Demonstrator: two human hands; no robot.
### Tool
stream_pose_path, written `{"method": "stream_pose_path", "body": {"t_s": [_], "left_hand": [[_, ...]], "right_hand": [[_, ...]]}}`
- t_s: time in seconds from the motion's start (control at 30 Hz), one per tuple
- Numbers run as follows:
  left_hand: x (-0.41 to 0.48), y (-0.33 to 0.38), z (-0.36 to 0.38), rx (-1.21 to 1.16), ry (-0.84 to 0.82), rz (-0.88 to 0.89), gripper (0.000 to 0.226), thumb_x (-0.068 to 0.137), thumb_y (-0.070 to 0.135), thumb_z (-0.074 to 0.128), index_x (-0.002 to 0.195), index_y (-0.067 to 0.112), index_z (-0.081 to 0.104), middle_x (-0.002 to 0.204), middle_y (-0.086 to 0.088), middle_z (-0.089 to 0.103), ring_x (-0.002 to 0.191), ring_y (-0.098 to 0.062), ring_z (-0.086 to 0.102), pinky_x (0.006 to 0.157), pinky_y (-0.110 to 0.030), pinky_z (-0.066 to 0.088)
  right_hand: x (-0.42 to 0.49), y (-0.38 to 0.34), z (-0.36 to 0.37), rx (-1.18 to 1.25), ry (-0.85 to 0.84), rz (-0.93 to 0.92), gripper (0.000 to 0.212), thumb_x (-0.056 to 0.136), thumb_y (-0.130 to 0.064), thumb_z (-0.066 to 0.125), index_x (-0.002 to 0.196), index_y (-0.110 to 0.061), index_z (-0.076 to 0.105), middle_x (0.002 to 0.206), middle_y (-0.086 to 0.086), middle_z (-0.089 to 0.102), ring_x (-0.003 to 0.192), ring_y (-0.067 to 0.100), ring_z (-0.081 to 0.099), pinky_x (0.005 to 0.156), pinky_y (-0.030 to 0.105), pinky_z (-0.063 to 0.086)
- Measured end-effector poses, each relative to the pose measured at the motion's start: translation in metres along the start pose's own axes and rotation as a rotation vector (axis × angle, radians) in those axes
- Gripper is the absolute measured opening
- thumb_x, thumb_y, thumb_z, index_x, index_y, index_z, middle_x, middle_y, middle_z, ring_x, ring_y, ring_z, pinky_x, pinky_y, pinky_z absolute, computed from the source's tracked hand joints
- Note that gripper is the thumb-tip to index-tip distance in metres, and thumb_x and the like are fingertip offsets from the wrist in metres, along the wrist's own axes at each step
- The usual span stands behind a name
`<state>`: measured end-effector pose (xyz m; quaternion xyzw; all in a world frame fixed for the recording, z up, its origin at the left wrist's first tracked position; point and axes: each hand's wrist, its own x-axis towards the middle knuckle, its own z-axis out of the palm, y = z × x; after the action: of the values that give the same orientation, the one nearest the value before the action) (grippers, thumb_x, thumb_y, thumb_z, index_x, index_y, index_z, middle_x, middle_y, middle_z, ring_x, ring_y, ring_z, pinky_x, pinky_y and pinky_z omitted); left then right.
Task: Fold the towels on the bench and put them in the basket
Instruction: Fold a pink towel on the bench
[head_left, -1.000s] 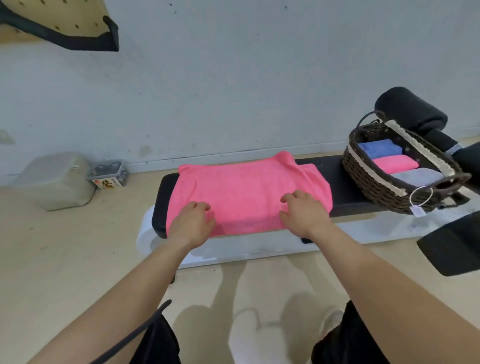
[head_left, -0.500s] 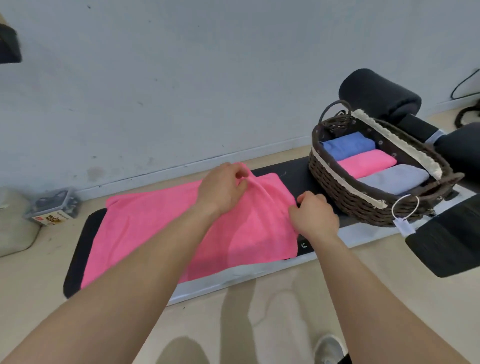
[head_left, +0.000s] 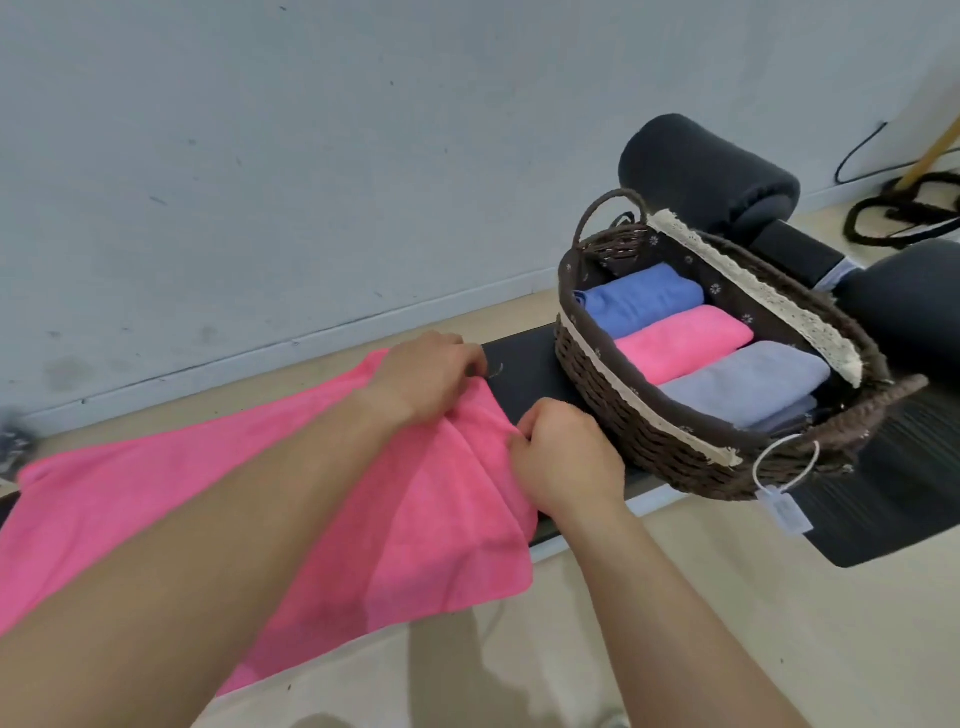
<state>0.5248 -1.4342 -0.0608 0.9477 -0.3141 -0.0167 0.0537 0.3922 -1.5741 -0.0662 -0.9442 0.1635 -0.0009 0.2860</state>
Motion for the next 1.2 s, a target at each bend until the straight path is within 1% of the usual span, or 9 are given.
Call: {"method": "stream_pose_path", "body": {"t_s": [0.1, 0.23, 0.4, 0.7, 0.8, 0.97, 1.03, 1.1, 1.2], "left_hand": [[0.002, 0.000, -0.007, -0.048, 0.038, -0.065, 0.008, 0.093, 0.025, 0.058, 0.098, 0.029, 0.063, 0.096, 0.010, 0.052, 0.099, -0.019, 0.057, 0.071, -0.030, 0.037], [0.007, 0.003, -0.012, -0.206, 0.168, -0.175, 0.010, 0.090, 0.023, 0.054, 0.096, 0.027, 0.061, 0.104, 0.006, 0.066, 0.099, -0.021, 0.061, 0.083, -0.038, 0.051], [0.024, 0.021, -0.016, -0.253, 0.255, -0.307, 0.012, 0.092, 0.028, 0.051, 0.103, 0.030, 0.056, 0.105, 0.006, 0.069, 0.099, -0.024, 0.062, 0.080, -0.038, 0.050], [0.054, 0.045, -0.005, -0.377, 0.304, -0.309, 0.009, 0.092, 0.023, 0.053, 0.098, 0.029, 0.055, 0.107, -0.001, 0.068, 0.101, -0.028, 0.061, 0.082, -0.037, 0.049], [0.057, 0.047, -0.001, -0.486, 0.352, -0.346, 0.017, 0.094, 0.017, 0.053, 0.109, 0.021, 0.059, 0.111, -0.004, 0.068, 0.103, -0.027, 0.060, 0.084, -0.034, 0.045], [0.042, 0.045, 0.013, -0.503, 0.285, -0.269, 0.047, 0.094, 0.016, 0.053, 0.141, 0.014, 0.047, 0.143, -0.009, 0.050, 0.128, -0.025, 0.051, 0.109, -0.037, 0.039], [0.030, 0.042, 0.022, -0.387, 0.208, -0.180, 0.050, 0.094, 0.026, 0.055, 0.143, 0.018, 0.048, 0.148, -0.006, 0.047, 0.135, -0.024, 0.046, 0.112, -0.035, 0.035], [0.022, 0.039, 0.031, -0.234, 0.064, -0.113, 0.058, 0.097, 0.043, 0.049, 0.151, 0.023, 0.039, 0.160, -0.002, 0.032, 0.146, -0.021, 0.032, 0.120, -0.039, 0.024], [0.023, 0.032, 0.035, -0.092, -0.086, -0.134, 0.065, 0.100, 0.057, 0.030, 0.158, 0.032, 0.014, 0.167, 0.004, 0.005, 0.153, -0.018, 0.007, 0.123, -0.045, 0.005]], "right_hand": [[-0.003, -0.003, -0.005, 0.204, -0.042, 0.023, 0.011, 0.086, -0.022, 0.050, 0.088, -0.016, 0.059, 0.087, 0.000, 0.066, 0.084, 0.027, 0.061, 0.074, 0.041, 0.055], [-0.007, -0.001, -0.013, 0.348, -0.061, 0.035, 0.022, 0.088, -0.025, 0.057, 0.107, -0.019, 0.049, 0.093, 0.000, 0.065, 0.090, 0.023, 0.061, 0.075, 0.036, 0.049], [-0.010, 0.002, -0.020, 0.412, -0.042, 0.017, 0.037, 0.085, -0.014, 0.059, 0.118, -0.020, 0.043, 0.086, 0.005, 0.065, 0.087, 0.024, 0.060, 0.079, 0.039, 0.050], [-0.015, 0.010, -0.026, 0.087, 0.064, -0.096, 0.040, 0.082, 0.008, 0.043, 0.107, -0.009, 0.068, 0.116, 0.008, 0.046, 0.096, 0.031, 0.058, 0.090, 0.037, 0.047], [-0.024, 0.002, -0.025, -0.072, 0.068, -0.092, 0.034, 0.083, 0.001, 0.044, 0.110, -0.007, 0.064, 0.127, 0.008, 0.044, 0.106, 0.032, 0.053, 0.090, 0.038, 0.046], [-0.037, -0.013, -0.013, -0.253, 0.261, -0.225, 0.019, 0.075, -0.012, 0.059, 0.091, -0.014, 0.069, 0.119, 0.009, 0.059, 0.103, 0.034, 0.056, 0.077, 0.040, 0.048], [-0.037, -0.012, -0.003, -0.243, 0.045, -0.166, 0.036, 0.090, -0.022, 0.050, 0.124, -0.014, 0.059, 0.139, 0.010, 0.047, 0.123, 0.034, 0.046, 0.095, 0.041, 0.043], [-0.035, -0.005, 0.006, -0.245, -0.147, -0.096, 0.058, 0.099, -0.037, 0.041, 0.152, -0.014, 0.030, 0.160, 0.016, 0.020, 0.146, 0.035, 0.020, 0.117, 0.044, 0.023], [-0.032, 0.008, 0.014, -0.246, -0.199, -0.107, 0.070, 0.102, -0.051, 0.028, 0.160, -0.019, 0.004, 0.166, 0.013, -0.012, 0.152, 0.029, -0.012, 0.123, 0.045, -0.004]]}}
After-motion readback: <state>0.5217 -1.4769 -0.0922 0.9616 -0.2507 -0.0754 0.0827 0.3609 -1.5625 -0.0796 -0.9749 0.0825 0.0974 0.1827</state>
